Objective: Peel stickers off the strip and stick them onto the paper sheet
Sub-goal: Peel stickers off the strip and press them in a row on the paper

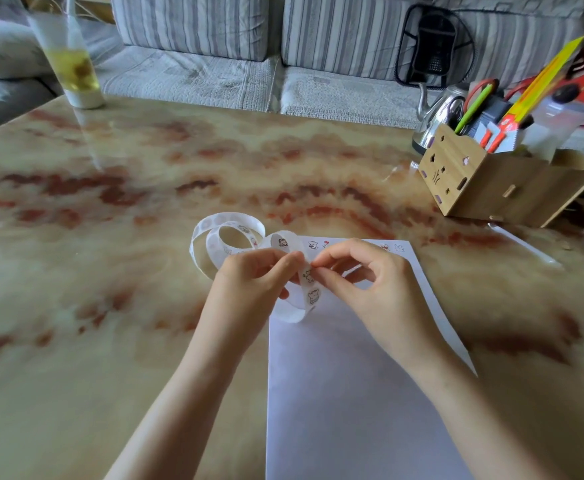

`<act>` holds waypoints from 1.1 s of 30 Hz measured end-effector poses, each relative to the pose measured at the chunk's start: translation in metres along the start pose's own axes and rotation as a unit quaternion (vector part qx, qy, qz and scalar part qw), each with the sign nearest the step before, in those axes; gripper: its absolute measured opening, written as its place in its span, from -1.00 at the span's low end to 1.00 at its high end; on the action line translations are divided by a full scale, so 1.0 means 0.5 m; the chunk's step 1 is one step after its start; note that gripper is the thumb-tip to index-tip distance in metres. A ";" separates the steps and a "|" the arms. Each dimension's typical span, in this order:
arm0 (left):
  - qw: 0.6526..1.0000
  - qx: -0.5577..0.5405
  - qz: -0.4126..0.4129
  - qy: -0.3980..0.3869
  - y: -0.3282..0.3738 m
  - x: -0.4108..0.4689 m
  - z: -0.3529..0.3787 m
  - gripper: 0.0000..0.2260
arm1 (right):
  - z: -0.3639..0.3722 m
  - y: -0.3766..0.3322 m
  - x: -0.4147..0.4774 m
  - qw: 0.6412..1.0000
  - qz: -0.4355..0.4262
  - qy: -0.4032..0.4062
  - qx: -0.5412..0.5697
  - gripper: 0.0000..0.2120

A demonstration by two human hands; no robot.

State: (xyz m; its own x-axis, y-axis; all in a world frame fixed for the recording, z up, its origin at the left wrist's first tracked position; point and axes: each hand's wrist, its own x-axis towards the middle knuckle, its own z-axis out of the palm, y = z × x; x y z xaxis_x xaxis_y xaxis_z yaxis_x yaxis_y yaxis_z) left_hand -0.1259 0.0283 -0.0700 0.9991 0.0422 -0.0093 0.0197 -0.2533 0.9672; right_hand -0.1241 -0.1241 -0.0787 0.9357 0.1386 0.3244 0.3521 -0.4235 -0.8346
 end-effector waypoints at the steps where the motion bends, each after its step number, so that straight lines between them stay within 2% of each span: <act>1: 1.000 0.002 -0.001 0.002 -0.001 0.000 0.000 -0.77 | 0.001 0.001 0.001 1.000 -0.012 0.003 -0.015 -0.93; 7: 1.000 0.010 0.000 0.011 -0.005 -0.001 0.002 -0.79 | 0.001 0.006 0.002 0.997 -0.049 0.012 -0.064 -0.93; 13: 1.000 0.013 0.004 0.014 -0.009 0.001 0.003 -0.80 | -0.001 0.007 0.004 0.997 -0.035 -0.007 -0.064 -0.91; 19: 1.000 0.022 0.015 0.011 -0.010 0.002 0.003 -0.82 | -0.006 0.001 0.006 1.000 0.009 -0.023 -0.008 -0.93; 26: 0.999 0.037 0.024 0.020 -0.014 0.003 0.006 -0.81 | -0.004 0.005 0.003 0.999 -0.003 -0.026 -0.043 -0.94; 30: 0.997 0.064 0.028 0.030 -0.025 0.007 0.008 -0.80 | -0.004 0.003 0.003 0.998 -0.009 -0.039 -0.048 -0.91; 33: 0.991 0.121 0.029 0.056 -0.041 0.014 0.009 -0.79 | -0.008 -0.001 0.007 0.999 0.020 -0.049 -0.011 -0.90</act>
State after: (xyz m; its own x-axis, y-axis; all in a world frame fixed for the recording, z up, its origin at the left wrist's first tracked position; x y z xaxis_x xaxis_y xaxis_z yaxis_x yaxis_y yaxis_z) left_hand -0.1191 0.0296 -0.0908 0.9885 0.1240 0.0861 -0.0160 -0.4813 0.8764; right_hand -0.1213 -0.1268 -0.0754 0.9470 0.2070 0.2455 0.3150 -0.4505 -0.8353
